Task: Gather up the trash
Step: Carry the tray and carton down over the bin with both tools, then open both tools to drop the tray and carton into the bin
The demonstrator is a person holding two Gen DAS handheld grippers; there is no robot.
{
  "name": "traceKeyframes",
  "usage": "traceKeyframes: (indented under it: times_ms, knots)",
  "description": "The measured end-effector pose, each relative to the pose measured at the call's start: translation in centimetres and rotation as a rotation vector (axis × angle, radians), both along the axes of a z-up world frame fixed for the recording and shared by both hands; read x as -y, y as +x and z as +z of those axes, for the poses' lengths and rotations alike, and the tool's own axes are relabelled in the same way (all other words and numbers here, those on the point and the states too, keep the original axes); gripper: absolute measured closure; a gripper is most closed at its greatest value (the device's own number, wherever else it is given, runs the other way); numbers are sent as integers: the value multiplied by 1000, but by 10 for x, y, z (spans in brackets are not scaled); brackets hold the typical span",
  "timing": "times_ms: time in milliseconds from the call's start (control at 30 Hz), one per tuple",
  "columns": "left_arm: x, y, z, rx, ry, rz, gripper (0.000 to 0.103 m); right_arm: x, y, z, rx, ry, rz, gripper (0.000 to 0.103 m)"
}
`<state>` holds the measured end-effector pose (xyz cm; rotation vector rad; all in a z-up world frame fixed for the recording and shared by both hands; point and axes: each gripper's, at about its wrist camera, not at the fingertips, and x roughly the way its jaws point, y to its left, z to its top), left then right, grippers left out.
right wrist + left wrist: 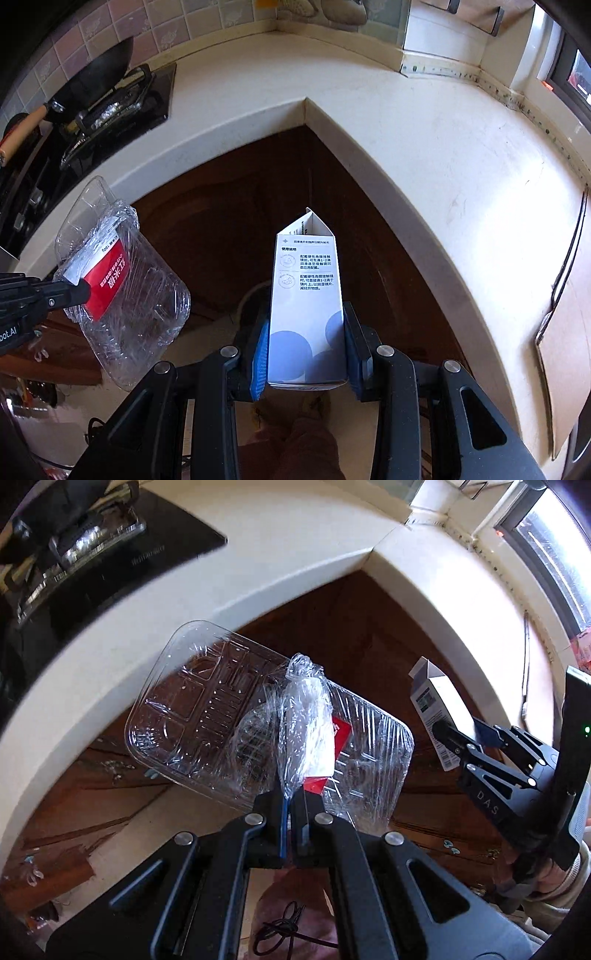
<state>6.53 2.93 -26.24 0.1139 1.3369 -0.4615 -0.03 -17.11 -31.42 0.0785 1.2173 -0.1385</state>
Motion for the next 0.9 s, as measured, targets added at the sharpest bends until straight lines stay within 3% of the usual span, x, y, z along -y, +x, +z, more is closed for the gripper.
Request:
traceKeyframes:
  times_ms: [167, 367, 500, 767, 800, 833, 867, 900]
  knots:
    - [8, -8, -78, 39, 70, 61, 103, 5, 3, -70, -65, 11, 25, 69]
    - [24, -5, -195, 103, 173, 116, 103, 3, 8, -185, -141, 38, 62, 69]
    - [31, 3, -268, 151, 199, 156, 103, 1, 18, -259, -163, 44, 84, 69]
    - [43, 7, -386, 271, 273, 81, 102, 7, 34, -383, -200, 63, 157, 66]
    - [43, 6, -397, 269, 275, 65, 99, 8, 34, -396, -204, 50, 165, 65]
    - [43, 6, -408, 260, 279, 48, 88, 9, 34, -403, -206, 40, 163, 57]
    - [44, 9, -416, 251, 281, 36, 68, 11, 33, -411, -204, 42, 158, 46]
    - [41, 7, -424, 241, 281, 27, 59, 13, 30, -417, -197, 60, 152, 41]
